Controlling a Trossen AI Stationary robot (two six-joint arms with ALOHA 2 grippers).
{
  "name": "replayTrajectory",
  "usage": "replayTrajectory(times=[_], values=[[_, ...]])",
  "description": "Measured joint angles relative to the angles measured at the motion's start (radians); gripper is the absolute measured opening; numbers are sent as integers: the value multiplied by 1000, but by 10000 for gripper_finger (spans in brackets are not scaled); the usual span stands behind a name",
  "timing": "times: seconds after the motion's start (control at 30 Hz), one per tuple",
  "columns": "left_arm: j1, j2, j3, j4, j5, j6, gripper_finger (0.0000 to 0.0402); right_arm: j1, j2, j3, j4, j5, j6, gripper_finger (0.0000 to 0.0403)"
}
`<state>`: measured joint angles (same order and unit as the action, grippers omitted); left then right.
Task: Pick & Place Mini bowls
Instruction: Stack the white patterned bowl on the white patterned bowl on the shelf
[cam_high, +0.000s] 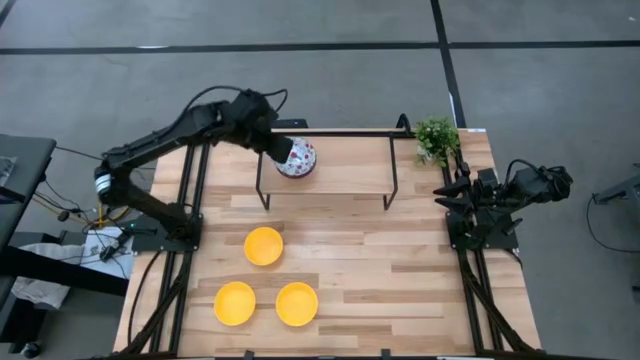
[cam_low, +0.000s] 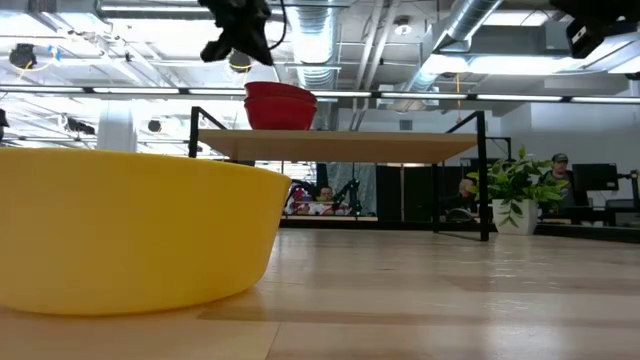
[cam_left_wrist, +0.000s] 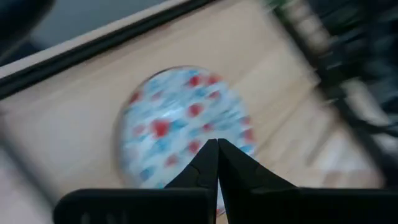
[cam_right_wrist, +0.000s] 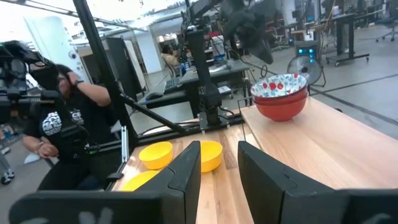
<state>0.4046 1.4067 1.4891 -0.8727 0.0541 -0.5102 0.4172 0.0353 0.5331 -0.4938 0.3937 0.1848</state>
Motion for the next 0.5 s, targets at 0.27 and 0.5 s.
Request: replayTrajectory(times=[0.27,0.5], values=[[25,-222,-369,465,73,-46,5,0,0,20,2,2,19,97],[23,-321,-608,797,85,-113,5,0,0,42,1,1,19,97]])
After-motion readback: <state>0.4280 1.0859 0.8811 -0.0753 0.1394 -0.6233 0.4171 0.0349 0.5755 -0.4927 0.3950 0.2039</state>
